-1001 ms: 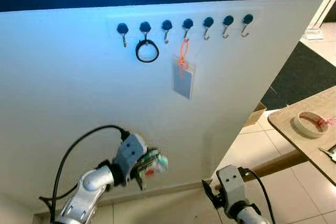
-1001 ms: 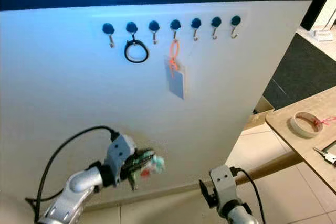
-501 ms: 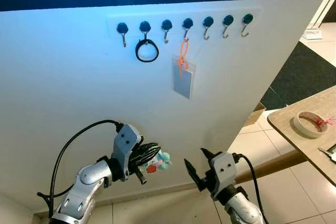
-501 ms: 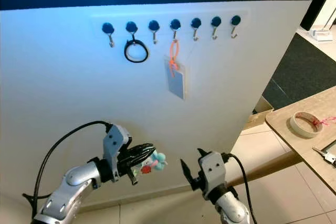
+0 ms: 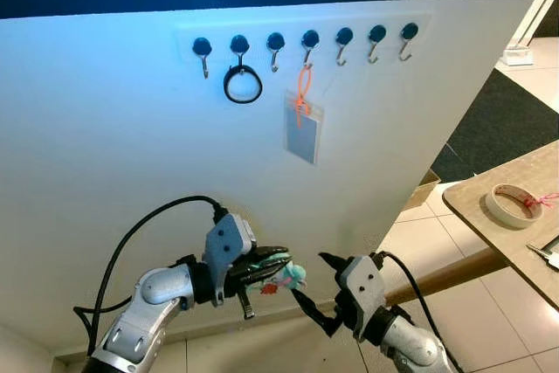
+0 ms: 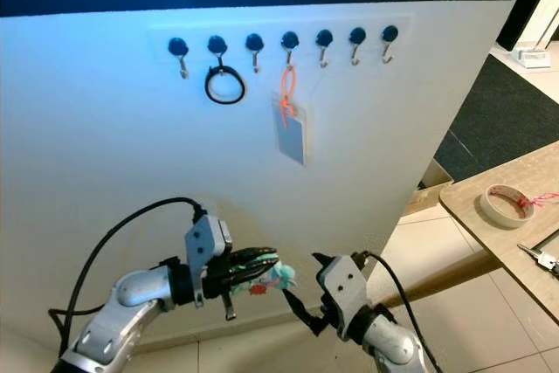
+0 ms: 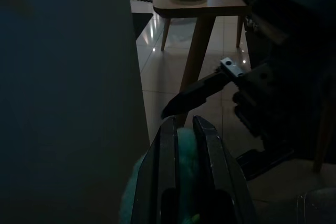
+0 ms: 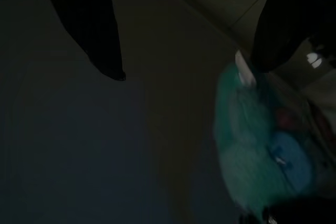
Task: Hang keys on a hook
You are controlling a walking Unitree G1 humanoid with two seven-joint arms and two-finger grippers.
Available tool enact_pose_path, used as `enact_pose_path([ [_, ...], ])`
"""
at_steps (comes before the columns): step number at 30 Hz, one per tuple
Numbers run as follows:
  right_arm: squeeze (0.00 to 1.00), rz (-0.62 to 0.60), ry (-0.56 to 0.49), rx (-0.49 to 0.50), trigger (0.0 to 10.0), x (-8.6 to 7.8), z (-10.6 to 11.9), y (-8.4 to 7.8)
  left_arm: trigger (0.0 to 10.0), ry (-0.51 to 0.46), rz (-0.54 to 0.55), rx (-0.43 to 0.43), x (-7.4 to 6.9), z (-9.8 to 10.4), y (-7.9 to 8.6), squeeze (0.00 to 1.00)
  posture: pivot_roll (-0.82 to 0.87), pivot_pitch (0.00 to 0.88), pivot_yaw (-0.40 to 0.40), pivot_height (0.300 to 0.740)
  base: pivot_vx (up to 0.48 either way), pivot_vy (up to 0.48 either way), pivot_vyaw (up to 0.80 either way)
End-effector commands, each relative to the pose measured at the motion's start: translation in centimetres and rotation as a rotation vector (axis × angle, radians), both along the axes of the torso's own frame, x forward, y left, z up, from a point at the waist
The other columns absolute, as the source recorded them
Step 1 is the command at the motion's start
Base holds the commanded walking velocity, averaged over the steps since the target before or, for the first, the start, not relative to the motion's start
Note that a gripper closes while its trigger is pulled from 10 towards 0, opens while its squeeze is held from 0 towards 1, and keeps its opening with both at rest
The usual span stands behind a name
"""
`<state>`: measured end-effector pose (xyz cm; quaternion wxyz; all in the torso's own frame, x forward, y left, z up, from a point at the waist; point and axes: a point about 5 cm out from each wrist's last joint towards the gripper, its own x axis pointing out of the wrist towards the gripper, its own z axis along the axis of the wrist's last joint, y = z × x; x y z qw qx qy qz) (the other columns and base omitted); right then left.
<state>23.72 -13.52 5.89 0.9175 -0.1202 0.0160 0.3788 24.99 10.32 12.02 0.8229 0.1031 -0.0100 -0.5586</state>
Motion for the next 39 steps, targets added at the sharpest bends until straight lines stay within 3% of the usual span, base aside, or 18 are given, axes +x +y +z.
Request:
enact_pose_path([
  [1,0.0,0.043,-0.001,-0.002,10.0,0.0,0.3,0.6,10.0,-0.019,-0.059,0.041,-0.5,0.0,-0.4,0.0,0.04,0.105,-0.027,0.74,0.0,0.0,0.0],
  [9,0.0,0.163,0.048,-0.008,10.0,-0.7,0.4,1.4,10.0,-0.038,-0.099,0.055,-0.8,-0.1,-1.2,0.0,0.04,0.096,-0.032,0.74,0.0,0.0,0.0],
  [10,0.15,0.168,0.049,-0.007,10.0,-0.8,0.5,1.4,10.0,-0.039,-0.101,0.058,-0.9,-0.1,-1.2,0.0,0.04,0.097,-0.031,0.74,0.0,0.0,0.0],
  [12,0.15,0.169,0.05,-0.007,10.0,-0.9,0.5,1.4,10.0,-0.039,-0.103,0.059,-0.9,-0.1,-1.2,0.0,0.04,0.097,-0.031,0.74,0.0,0.0,0.0],
  [13,1.0,0.169,0.051,-0.005,10.0,-0.9,0.5,1.3,10.0,-0.04,-0.104,0.06,-0.9,-0.1,-1.2,0.0,0.04,0.095,-0.03,0.74,0.0,0.0,0.0],
  [18,0.96,0.143,0.031,-0.026,10.0,-0.6,0.5,1.3,10.0,-0.043,-0.107,0.057,-0.9,-0.1,-1.4,0.0,0.04,0.096,-0.028,0.74,0.0,0.0,0.0],
  [19,0.04,0.143,0.031,-0.028,10.0,-0.6,0.5,1.4,10.0,-0.045,-0.11,0.052,-0.9,0.0,-1.5,0.0,0.04,0.095,-0.027,0.74,0.0,0.0,0.0],
  [22,0.0,0.14,0.032,-0.032,10.0,-0.5,0.4,1.5,10.0,-0.049,-0.114,0.046,-0.9,0.2,-1.8,0.0,0.04,0.095,-0.027,0.74,0.0,0.0,0.0],
  [39,0.0,0.173,0.031,-0.025,10.0,-0.2,0.3,3.1,10.0,-0.031,-0.179,-0.007,-2.2,0.9,-3.8,0.0,0.04,0.102,-0.032,0.74,0.0,0.0,0.0],
])
